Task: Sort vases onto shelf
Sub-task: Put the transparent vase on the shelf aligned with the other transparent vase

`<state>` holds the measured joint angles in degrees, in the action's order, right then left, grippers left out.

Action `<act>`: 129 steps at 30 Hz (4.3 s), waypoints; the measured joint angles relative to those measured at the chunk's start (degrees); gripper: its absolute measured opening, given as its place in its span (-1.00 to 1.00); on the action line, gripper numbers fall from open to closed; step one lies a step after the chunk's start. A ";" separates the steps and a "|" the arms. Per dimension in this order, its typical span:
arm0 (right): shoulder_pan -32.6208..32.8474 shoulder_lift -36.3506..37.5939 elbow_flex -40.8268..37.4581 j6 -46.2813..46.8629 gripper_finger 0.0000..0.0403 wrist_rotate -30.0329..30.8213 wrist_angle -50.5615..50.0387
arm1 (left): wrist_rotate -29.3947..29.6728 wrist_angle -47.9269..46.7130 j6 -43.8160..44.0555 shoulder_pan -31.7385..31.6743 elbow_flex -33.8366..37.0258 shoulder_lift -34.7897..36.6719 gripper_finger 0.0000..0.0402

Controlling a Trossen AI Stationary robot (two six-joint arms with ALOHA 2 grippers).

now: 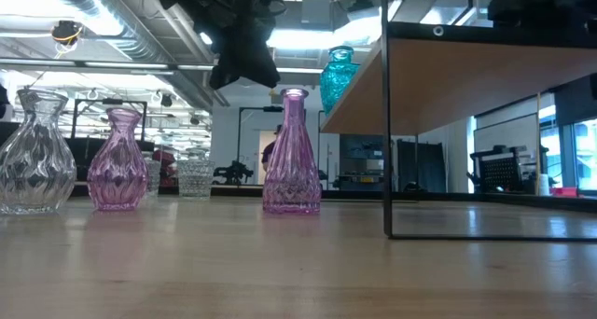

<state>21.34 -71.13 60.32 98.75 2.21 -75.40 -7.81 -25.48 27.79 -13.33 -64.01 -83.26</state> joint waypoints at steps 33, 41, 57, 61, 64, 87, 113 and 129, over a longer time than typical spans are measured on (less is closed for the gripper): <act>13.25 2.10 6.44 10.30 0.31 -10.80 -1.84 | -2.21 -2.53 -1.54 -0.54 0.00 0.00 -0.76; 27.00 1.54 8.17 29.42 0.31 -11.80 7.15 | -2.21 -2.48 -3.41 -0.54 0.00 0.00 -0.76; 30.43 -7.70 8.17 33.52 0.31 -15.41 14.12 | -3.02 -2.31 -5.93 -0.59 0.00 0.00 -0.76; 30.47 -9.37 8.17 34.43 0.31 -16.31 13.38 | -3.38 -2.33 -5.97 -0.59 0.00 0.00 -0.76; 30.47 -10.29 8.17 34.50 0.31 -16.51 12.66 | -3.67 -2.34 -5.99 -0.59 0.00 0.00 -0.76; 33.42 -11.54 3.19 35.48 0.31 -20.03 18.75 | -5.09 -2.36 -7.41 -2.13 0.00 0.00 -0.76; 33.37 -10.48 2.64 34.85 -0.42 -16.73 17.10 | -5.33 -2.36 -7.28 -2.20 0.00 0.00 -0.76; 27.78 -2.16 5.68 28.69 -0.42 -15.94 1.46 | -5.16 -2.34 -7.09 -2.18 0.00 0.00 -0.76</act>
<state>49.12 -73.30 66.00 127.45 -13.74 -73.93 -12.97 -27.81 20.70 -15.51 -64.01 -83.26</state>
